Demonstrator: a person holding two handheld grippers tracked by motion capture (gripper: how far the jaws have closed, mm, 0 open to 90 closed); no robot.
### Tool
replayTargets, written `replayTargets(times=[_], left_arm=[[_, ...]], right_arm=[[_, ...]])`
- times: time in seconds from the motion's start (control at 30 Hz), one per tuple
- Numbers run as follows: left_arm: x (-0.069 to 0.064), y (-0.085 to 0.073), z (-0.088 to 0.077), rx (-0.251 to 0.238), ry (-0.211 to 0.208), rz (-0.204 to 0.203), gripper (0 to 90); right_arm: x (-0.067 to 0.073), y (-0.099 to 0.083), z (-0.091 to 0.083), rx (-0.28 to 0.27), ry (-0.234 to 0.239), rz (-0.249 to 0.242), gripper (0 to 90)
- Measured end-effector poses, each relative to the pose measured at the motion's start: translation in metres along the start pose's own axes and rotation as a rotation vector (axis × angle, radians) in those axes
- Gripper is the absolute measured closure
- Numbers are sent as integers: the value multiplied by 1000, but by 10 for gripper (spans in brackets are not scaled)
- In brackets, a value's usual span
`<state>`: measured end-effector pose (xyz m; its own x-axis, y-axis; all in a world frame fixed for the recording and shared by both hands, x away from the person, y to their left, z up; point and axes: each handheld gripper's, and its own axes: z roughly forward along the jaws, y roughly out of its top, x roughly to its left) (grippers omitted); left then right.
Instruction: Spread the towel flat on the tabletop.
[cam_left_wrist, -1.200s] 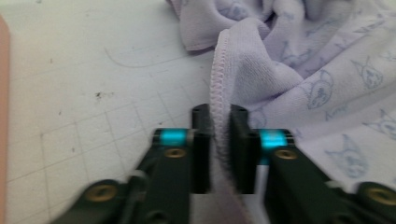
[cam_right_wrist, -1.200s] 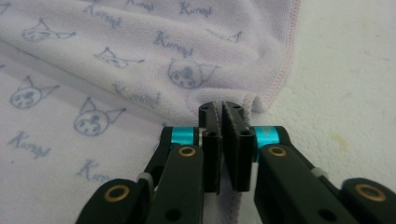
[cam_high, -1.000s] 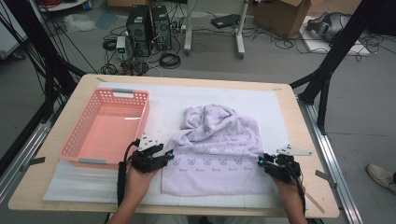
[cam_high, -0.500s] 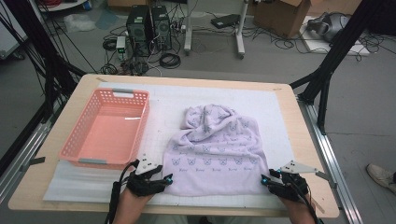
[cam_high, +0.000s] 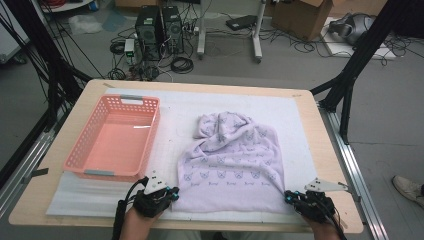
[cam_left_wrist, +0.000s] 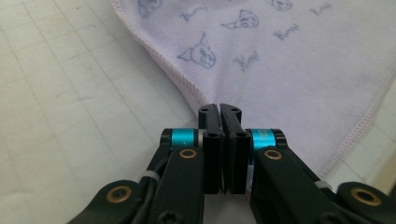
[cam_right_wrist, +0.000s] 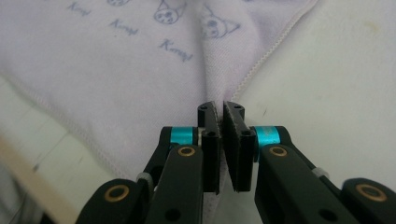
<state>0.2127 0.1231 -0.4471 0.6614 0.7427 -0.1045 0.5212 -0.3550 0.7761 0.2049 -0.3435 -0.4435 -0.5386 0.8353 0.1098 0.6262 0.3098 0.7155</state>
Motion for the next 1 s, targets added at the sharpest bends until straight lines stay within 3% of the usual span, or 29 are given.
replayTargets(times=[0.1,0.3,0.4,0.43,0.47,0.5,0.57,0.67,0.73,0.83,0.9,1.0], left_arm=[[-5,-4,-9,-9,-22,5,873],[-20,-19,-33,-2,-66,53,873],[-25,-30,-40,14,-96,39,867],[-25,-30,-40,13,-98,37,849],[-25,-28,-39,11,-91,38,776],[-24,-24,-37,-1,-76,43,671],[-23,-13,-33,-43,-65,52,558],[-19,8,-22,-94,-54,76,498],[-12,24,-8,-104,-46,65,490],[-2,46,16,-106,-33,11,497],[1,57,33,-85,-34,8,498],[2,66,56,-27,-32,17,498]], right_arm=[[5,-8,-10,-1,28,-12,855],[17,-29,-34,5,76,11,856],[25,-42,-44,30,107,19,852],[27,-45,-45,33,110,16,837],[29,-45,-45,30,106,6,802],[30,-43,-45,25,100,3,731],[29,-35,-42,1,70,13,641],[24,-18,-32,-30,21,-11,597],[19,-5,-21,-57,-32,-20,573],[7,13,-2,-70,-85,4,573],[1,23,11,-58,-121,7,574],[-10,33,28,-31,-134,31,575]])
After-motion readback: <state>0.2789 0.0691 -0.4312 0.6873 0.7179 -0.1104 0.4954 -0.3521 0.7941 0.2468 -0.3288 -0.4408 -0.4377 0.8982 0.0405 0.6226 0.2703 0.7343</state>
